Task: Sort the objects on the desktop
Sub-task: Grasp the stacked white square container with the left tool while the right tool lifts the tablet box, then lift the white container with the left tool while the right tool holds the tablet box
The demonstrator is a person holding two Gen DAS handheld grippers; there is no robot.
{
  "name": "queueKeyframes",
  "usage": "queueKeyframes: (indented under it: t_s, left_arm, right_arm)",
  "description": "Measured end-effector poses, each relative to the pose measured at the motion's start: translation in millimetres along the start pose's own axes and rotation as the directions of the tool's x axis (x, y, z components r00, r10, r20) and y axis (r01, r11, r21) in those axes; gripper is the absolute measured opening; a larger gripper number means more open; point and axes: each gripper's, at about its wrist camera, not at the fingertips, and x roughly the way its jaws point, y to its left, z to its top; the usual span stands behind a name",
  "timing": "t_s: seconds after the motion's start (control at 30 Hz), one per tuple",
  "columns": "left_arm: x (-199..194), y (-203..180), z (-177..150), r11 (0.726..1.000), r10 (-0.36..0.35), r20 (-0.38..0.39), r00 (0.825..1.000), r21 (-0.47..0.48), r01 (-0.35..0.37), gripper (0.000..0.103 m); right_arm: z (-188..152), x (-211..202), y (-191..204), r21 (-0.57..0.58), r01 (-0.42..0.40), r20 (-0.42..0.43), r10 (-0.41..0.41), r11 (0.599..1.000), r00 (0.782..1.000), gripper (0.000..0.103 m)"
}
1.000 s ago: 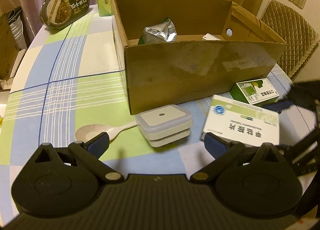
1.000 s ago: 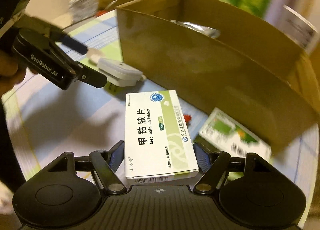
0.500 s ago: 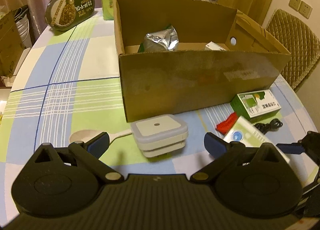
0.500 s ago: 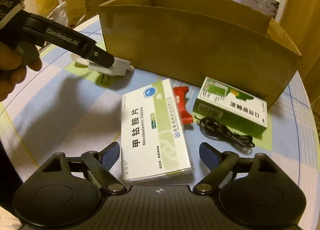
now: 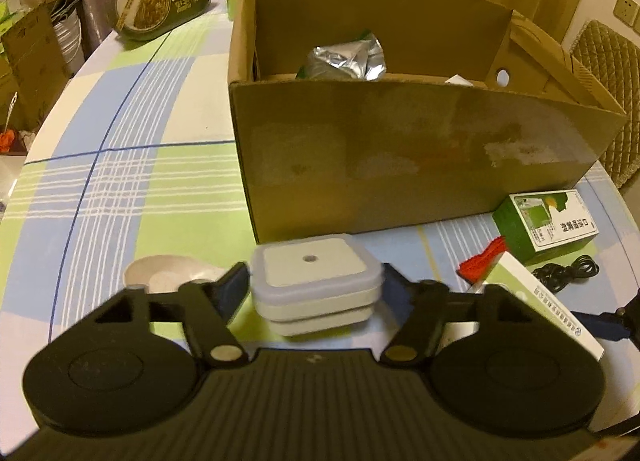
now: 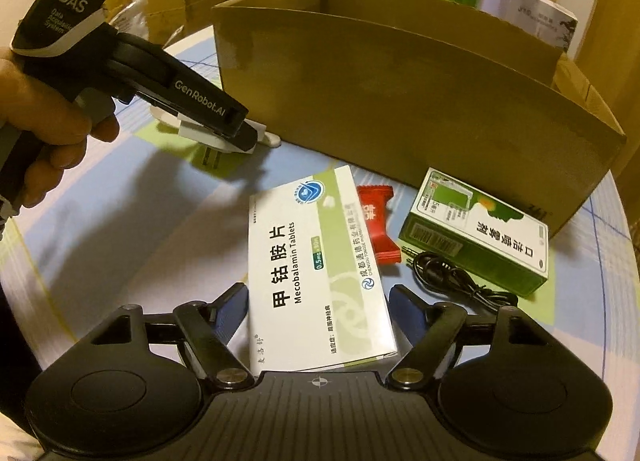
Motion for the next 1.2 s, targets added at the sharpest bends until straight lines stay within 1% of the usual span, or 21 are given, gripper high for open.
queueKeyframes:
  t_s: [0.17,0.27,0.4,0.53,0.67,0.77,0.83,0.9,1.1,1.2]
  left_arm:
    - [-14,-5,-12,0.999,0.003,-0.013,1.000,0.032,-0.002,0.062]
    - [-29,-9,-24,0.999,0.003,-0.018,1.000,0.044,-0.002,0.062]
    - [-51,-15,-44,0.999,-0.027,-0.022,0.999,0.032,0.028,0.062]
    - [-62,-28,-62,0.998,-0.037,-0.025,0.999,0.041,0.038,0.062]
    - [-64,-37,-75,0.998,-0.039,-0.029,0.999,0.045,0.041,0.061]
    - [-64,-41,-79,0.998,-0.020,-0.024,1.000,0.057,0.021,0.063]
    - [-64,-42,-80,0.998,-0.017,-0.025,1.000,0.053,0.019,0.068]
    - [-63,-42,-81,0.998,-0.007,-0.021,1.000,0.055,0.008,0.069]
    - [-55,-39,-80,1.000,0.001,-0.006,1.000,0.024,-0.001,0.069]
    - [-52,-40,-79,0.999,0.004,0.006,1.000,0.032,-0.004,0.068]
  right_arm:
    - [-2,-8,-4,0.019,0.001,0.010,-0.002,1.000,1.000,0.072]
    - [-7,-20,-10,0.064,-0.001,0.016,0.000,0.998,1.000,0.071]
    - [-19,-37,-23,0.124,0.030,0.021,-0.033,0.992,0.999,0.071]
    - [-32,-45,-31,0.158,0.053,-0.004,-0.053,0.986,0.999,0.071]
    - [-41,-46,-30,0.157,0.054,-0.033,-0.049,0.986,0.998,0.072]
    - [-44,-47,-27,0.139,0.058,-0.034,-0.054,0.989,0.998,0.074]
    - [-44,-44,-26,0.129,0.061,-0.035,-0.057,0.990,0.998,0.076]
    - [-45,-41,-24,0.117,0.062,-0.035,-0.058,0.991,0.998,0.078]
    - [-45,-35,-27,0.151,0.050,-0.032,-0.045,0.987,0.998,0.080]
    - [-44,-34,-28,0.154,0.045,-0.030,-0.041,0.987,0.999,0.080]
